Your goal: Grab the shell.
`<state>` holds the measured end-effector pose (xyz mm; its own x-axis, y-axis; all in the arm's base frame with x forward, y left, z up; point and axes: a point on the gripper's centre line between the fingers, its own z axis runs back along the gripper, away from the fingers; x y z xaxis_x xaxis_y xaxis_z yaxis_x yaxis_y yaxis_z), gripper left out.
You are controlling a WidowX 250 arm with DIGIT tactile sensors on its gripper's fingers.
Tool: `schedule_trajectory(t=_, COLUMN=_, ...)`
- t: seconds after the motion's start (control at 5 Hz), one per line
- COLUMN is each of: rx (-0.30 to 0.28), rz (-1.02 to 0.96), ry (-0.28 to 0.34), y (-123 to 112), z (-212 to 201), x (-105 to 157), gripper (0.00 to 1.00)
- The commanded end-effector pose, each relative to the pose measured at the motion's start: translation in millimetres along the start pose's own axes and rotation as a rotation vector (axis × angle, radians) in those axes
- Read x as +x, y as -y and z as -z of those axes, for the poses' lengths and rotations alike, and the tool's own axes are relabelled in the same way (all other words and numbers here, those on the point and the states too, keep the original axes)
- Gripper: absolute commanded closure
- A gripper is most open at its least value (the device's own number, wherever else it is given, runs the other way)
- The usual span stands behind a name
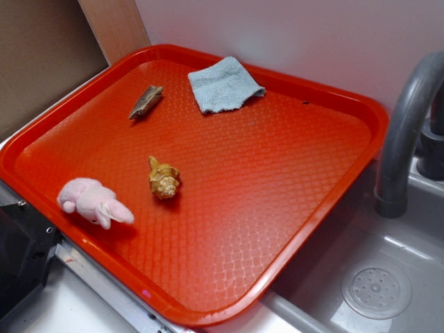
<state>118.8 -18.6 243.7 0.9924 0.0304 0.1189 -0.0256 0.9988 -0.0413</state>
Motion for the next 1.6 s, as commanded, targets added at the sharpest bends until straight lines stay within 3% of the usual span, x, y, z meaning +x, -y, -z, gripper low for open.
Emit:
schedule_trajectory(t=0.0, rx=0.0, rz=0.0, ry=0.0, y=0.0, z=0.0, x=0.0, gripper=0.0)
schedule_trajectory(t=0.4, rx=0.044, rz=0.51, ry=0.069, y=-17.1, z=40.8, x=39.5, gripper=0.0)
schedule_trajectory(t=0.6, rx=0.02, rz=0.76, ry=0.033, y=-16.7, z=62.1, x=58.8, gripper=0.0)
schedule_trajectory(t=0.8, rx=-0.006, rz=1.009, ry=0.053, y=-5.4, z=83.2, x=71.7, gripper=0.0)
schedule_trajectory(t=1.0, rx=0.025, rz=1.266, ry=0.034, y=16.7, z=103.7, x=77.9, gripper=0.0)
schedule_trajectory(t=1.4, rx=-0.063, rz=1.762, ry=0.003, y=49.0, z=144.3, x=63.9, gripper=0.0)
